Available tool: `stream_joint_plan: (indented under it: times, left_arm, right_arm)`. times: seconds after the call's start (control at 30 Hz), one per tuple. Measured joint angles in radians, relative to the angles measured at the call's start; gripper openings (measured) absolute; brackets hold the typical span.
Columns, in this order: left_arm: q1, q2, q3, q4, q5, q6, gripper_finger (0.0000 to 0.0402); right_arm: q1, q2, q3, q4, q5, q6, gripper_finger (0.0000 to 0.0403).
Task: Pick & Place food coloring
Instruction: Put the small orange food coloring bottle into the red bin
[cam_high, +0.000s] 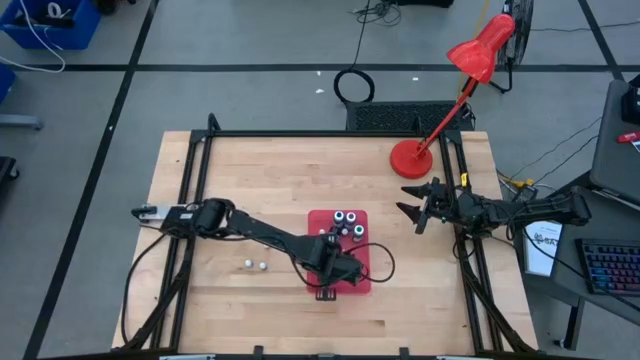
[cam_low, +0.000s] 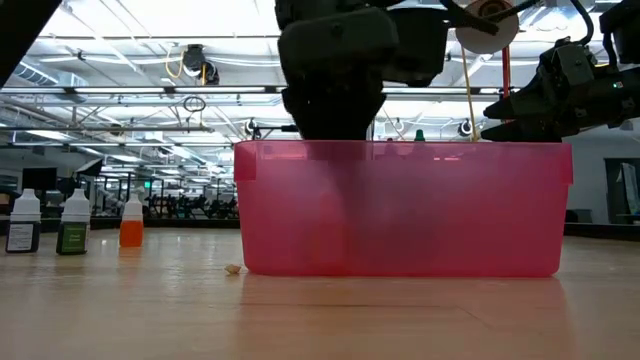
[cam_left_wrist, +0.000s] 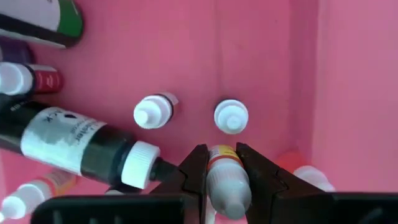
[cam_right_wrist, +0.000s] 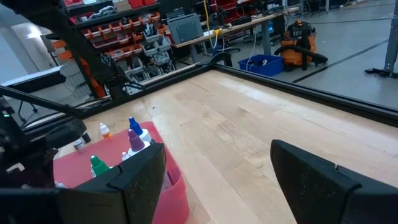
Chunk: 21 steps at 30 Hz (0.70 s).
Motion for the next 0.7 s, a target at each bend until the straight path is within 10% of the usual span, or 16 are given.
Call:
stream_joint_plan:
  times: [0.7]
  left_arm:
    - [0.002,-0.001,-0.126,0.163,0.073,-0.068,0.0092]
  right_arm:
    - [0.0,0.0,0.0,0.0,0.0,0.0,0.0279]
